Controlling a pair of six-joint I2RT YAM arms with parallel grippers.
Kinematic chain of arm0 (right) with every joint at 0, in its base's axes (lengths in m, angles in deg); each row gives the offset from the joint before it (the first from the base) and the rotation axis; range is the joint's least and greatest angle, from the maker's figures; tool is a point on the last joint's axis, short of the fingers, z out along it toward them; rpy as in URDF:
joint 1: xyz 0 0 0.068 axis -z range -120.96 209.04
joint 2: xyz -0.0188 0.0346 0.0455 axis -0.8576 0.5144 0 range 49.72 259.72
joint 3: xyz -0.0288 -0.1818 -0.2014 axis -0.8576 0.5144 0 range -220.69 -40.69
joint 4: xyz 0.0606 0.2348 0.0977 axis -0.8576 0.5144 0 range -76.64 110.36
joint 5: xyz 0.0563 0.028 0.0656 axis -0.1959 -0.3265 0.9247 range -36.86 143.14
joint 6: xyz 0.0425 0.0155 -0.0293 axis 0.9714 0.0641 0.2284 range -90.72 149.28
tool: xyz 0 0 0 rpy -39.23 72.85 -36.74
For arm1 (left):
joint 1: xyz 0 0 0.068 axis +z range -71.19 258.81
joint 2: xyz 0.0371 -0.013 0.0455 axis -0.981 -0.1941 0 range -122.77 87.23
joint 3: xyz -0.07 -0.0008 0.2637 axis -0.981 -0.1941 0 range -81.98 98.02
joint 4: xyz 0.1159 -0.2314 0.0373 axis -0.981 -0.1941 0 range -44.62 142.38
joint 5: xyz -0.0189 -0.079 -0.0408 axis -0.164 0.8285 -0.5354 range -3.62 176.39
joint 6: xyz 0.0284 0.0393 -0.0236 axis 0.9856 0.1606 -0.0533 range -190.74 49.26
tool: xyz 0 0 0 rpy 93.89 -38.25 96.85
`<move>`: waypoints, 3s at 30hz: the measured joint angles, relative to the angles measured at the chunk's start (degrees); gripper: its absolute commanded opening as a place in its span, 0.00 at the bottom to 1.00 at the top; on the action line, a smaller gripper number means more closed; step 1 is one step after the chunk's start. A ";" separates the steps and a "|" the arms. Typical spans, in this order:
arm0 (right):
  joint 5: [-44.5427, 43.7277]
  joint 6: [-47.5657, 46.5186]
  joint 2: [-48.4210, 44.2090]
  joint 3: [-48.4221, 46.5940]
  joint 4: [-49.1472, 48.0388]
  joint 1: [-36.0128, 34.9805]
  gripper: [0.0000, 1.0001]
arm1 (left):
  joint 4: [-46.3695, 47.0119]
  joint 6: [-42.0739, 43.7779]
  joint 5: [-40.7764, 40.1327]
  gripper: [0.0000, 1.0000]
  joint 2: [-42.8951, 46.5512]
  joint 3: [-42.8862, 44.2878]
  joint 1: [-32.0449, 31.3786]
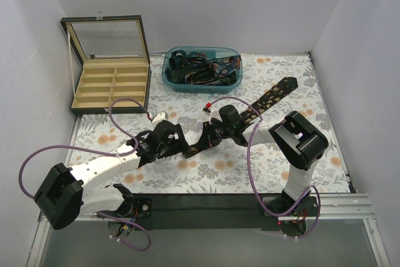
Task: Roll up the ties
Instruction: Roll the tie
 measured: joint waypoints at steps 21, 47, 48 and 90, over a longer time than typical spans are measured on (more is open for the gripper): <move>-0.02 -0.44 0.98 -0.76 -0.11 -0.22 0.01 | 9.62 -13.68 5.84 0.54 -4.81 -6.38 1.62; -1.09 -0.79 0.87 -1.05 0.00 -0.33 0.01 | 13.05 -15.80 5.84 0.06 -9.86 -6.19 2.21; -1.44 -0.94 0.63 -1.05 0.20 -0.33 0.01 | 12.63 -15.26 5.84 0.05 -9.86 -5.95 2.64; -36.39 -20.13 0.83 -16.09 26.23 27.80 0.29 | -0.24 18.71 14.99 0.03 -12.85 5.60 22.29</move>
